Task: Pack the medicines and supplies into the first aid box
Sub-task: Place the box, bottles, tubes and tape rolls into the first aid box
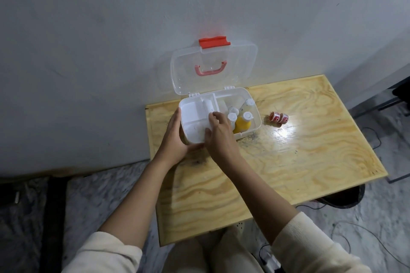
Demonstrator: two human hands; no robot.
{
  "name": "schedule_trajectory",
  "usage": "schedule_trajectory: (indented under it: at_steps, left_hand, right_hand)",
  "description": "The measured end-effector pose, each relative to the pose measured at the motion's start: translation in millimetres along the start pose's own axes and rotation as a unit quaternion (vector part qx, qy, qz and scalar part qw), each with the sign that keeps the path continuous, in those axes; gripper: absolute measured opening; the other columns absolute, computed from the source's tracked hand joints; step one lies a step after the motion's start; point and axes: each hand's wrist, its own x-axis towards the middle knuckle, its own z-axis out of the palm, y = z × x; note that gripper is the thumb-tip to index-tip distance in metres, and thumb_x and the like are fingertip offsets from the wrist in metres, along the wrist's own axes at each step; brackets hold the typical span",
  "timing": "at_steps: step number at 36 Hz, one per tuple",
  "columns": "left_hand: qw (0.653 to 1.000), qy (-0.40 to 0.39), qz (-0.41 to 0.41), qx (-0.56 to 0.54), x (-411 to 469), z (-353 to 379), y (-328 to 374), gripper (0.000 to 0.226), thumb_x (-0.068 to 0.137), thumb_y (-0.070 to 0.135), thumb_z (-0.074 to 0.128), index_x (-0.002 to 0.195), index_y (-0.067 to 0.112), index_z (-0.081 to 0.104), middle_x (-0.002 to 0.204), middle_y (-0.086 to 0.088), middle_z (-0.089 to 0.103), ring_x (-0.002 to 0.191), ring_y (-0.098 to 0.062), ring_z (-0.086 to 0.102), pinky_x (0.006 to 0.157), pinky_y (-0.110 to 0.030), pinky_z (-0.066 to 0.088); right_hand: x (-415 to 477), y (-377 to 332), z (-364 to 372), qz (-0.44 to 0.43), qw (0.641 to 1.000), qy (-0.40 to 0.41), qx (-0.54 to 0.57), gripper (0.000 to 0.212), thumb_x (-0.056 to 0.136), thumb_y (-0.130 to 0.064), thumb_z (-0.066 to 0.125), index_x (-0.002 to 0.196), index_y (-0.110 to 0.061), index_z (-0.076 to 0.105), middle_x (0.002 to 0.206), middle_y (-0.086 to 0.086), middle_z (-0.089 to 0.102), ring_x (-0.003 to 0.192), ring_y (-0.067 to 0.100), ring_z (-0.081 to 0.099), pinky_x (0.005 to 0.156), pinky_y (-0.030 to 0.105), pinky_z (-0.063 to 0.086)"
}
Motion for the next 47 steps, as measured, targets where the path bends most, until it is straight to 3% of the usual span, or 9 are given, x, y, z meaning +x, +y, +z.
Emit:
schedule_trajectory:
  at_steps: [5, 9, 12, 18, 29, 31, 39, 45, 47]
  left_hand:
    - [1.0, -0.001, 0.005, -0.023, -1.0, 4.6, 5.3, 0.116, 0.054, 0.049, 0.088, 0.147, 0.03, 0.022, 0.144, 0.011, 0.038, 0.131, -0.005, 0.039, 0.103, -0.024, 0.04]
    - [0.999, 0.017, 0.021, -0.042, -5.2, 10.0, 18.5, 0.11, 0.054, 0.032, 0.092, 0.134, 0.049, 0.018, 0.13, 0.035, 0.032, 0.116, 0.028, 0.032, 0.091, 0.002, 0.032]
    - [0.998, 0.027, 0.036, -0.043, -6.8, 13.9, 22.6, 0.103, 0.055, 0.027, 0.092, 0.131, 0.048, 0.026, 0.126, 0.044, 0.037, 0.118, 0.023, 0.037, 0.09, 0.0, 0.035]
    - [0.997, 0.052, 0.02, -0.054, -9.4, 23.1, 29.5, 0.101, 0.047, 0.05, 0.085, 0.125, 0.057, 0.021, 0.127, 0.039, 0.03, 0.115, 0.031, 0.028, 0.086, 0.008, 0.025]
    - [0.996, 0.066, 0.026, -0.052, -4.1, 28.3, 29.9, 0.098, 0.052, 0.049, 0.086, 0.133, 0.044, 0.031, 0.132, 0.031, 0.043, 0.124, 0.009, 0.042, 0.097, -0.01, 0.036]
    - [0.996, 0.066, 0.023, -0.06, -3.8, 28.4, 29.4, 0.101, 0.054, 0.042, 0.087, 0.138, 0.038, 0.031, 0.137, 0.016, 0.045, 0.128, -0.002, 0.044, 0.099, -0.017, 0.039]
    - [0.995, 0.058, 0.015, -0.074, -5.1, 29.7, 27.9, 0.101, 0.058, 0.022, 0.089, 0.141, 0.034, 0.032, 0.135, 0.019, 0.049, 0.126, -0.001, 0.047, 0.096, -0.015, 0.041]
    - [0.996, 0.058, -0.014, -0.073, -7.2, 28.3, 21.5, 0.114, 0.054, 0.035, 0.092, 0.147, 0.032, 0.027, 0.145, 0.01, 0.044, 0.133, -0.009, 0.043, 0.108, -0.039, 0.041]
    - [0.995, 0.062, -0.016, -0.073, -8.7, 28.0, 23.1, 0.115, 0.053, 0.039, 0.092, 0.146, 0.039, 0.024, 0.146, 0.018, 0.04, 0.135, -0.003, 0.039, 0.108, -0.032, 0.039]
  right_hand:
    - [-11.3, 1.3, -14.5, -0.023, 0.993, 0.074, 0.09, 0.038, 0.091, -0.009, 0.046, 0.129, -0.002, 0.047, 0.136, 0.011, 0.048, 0.126, 0.024, 0.042, 0.102, 0.027, 0.037]
    - [-7.6, 21.7, -47.8, -0.038, 0.975, 0.179, 0.128, 0.03, 0.087, -0.005, 0.054, 0.117, -0.002, 0.058, 0.12, 0.012, 0.058, 0.111, 0.02, 0.053, 0.095, 0.009, 0.033]
    - [7.2, 63.3, -71.4, -0.007, 0.962, 0.242, 0.129, 0.028, 0.084, -0.002, 0.057, 0.112, -0.004, 0.061, 0.114, 0.014, 0.06, 0.1, 0.022, 0.056, 0.095, 0.009, 0.035]
    - [34.5, 161.9, -78.1, 0.131, 0.978, 0.148, 0.061, 0.039, 0.089, -0.015, 0.052, 0.127, -0.008, 0.051, 0.133, 0.015, 0.048, 0.121, 0.03, 0.044, 0.093, 0.031, 0.041]
    - [65.2, 209.0, -59.9, 0.084, 0.987, -0.004, -0.138, 0.043, 0.093, -0.028, 0.048, 0.133, -0.015, 0.043, 0.129, 0.018, 0.046, 0.114, 0.041, 0.04, 0.088, 0.05, 0.043]
    - [64.2, 209.5, -54.4, 0.077, 0.988, 0.004, -0.132, 0.037, 0.093, -0.023, 0.047, 0.127, -0.009, 0.048, 0.123, 0.022, 0.049, 0.108, 0.043, 0.043, 0.086, 0.05, 0.042]
    - [58.0, 200.5, -51.2, 0.1, 0.995, 0.025, -0.003, 0.031, 0.091, -0.018, 0.052, 0.115, 0.0, 0.051, 0.113, 0.024, 0.049, 0.105, 0.04, 0.041, 0.093, 0.041, 0.033]
    - [69.1, 154.8, -77.6, 0.079, 0.987, 0.089, 0.108, 0.032, 0.091, -0.019, 0.055, 0.118, -0.002, 0.05, 0.105, 0.015, 0.05, 0.108, 0.033, 0.046, 0.096, 0.038, 0.039]
    - [73.6, 130.7, -86.1, 0.043, 0.983, 0.112, 0.136, 0.03, 0.09, -0.019, 0.056, 0.116, -0.003, 0.051, 0.098, 0.005, 0.045, 0.101, 0.031, 0.05, 0.093, 0.038, 0.044]
